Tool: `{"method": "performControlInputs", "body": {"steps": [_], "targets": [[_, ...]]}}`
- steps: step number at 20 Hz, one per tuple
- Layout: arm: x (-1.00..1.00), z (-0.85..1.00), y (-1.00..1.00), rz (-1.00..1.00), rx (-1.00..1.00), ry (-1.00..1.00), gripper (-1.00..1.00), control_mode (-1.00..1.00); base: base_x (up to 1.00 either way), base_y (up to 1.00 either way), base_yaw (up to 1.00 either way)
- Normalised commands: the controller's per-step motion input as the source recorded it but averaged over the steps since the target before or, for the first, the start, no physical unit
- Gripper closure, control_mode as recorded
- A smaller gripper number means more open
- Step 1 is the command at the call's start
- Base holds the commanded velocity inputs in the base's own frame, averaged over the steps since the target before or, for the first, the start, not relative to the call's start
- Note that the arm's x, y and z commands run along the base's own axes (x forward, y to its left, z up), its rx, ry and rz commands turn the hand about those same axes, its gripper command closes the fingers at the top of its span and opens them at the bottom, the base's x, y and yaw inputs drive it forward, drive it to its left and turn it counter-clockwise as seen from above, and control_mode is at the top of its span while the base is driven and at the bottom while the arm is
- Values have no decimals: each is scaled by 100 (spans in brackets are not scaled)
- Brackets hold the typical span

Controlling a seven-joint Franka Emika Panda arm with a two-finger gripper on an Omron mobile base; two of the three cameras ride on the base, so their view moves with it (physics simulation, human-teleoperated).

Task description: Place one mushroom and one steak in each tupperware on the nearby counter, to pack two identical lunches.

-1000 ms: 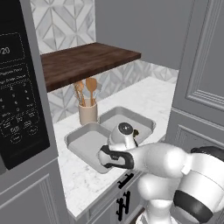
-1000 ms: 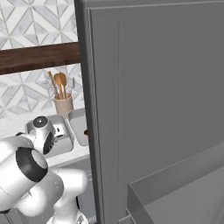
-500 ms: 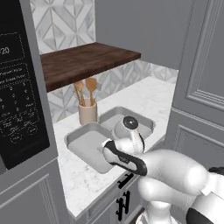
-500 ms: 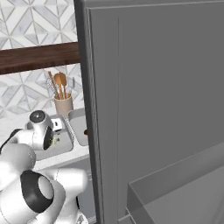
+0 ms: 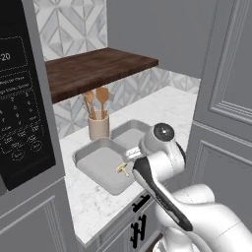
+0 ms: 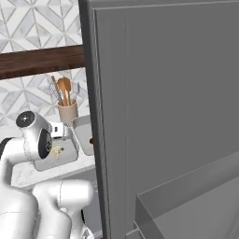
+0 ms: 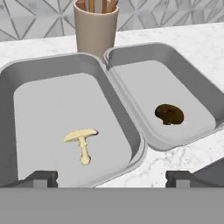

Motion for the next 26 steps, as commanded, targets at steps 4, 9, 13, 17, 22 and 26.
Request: {"method": "performControlInputs", "body": {"steps": [4, 9, 13, 17, 22, 26], "targets": [[-54, 46, -58, -31, 1, 0, -100, -100, 0, 0, 0], [-74, 29, -69, -24, 4, -2, -100, -100, 0, 0, 0], [-85, 2, -14, -5, 1, -1, -100, -100, 0, 0, 0], [-97, 0, -25, 0, 1, -3, -100, -100, 0, 0, 0], [-56, 0, -72, 0, 3, -1, -100, 100, -15, -11, 0], [0, 0, 0, 0, 0, 0, -100, 100, -90, -1, 0]]}}
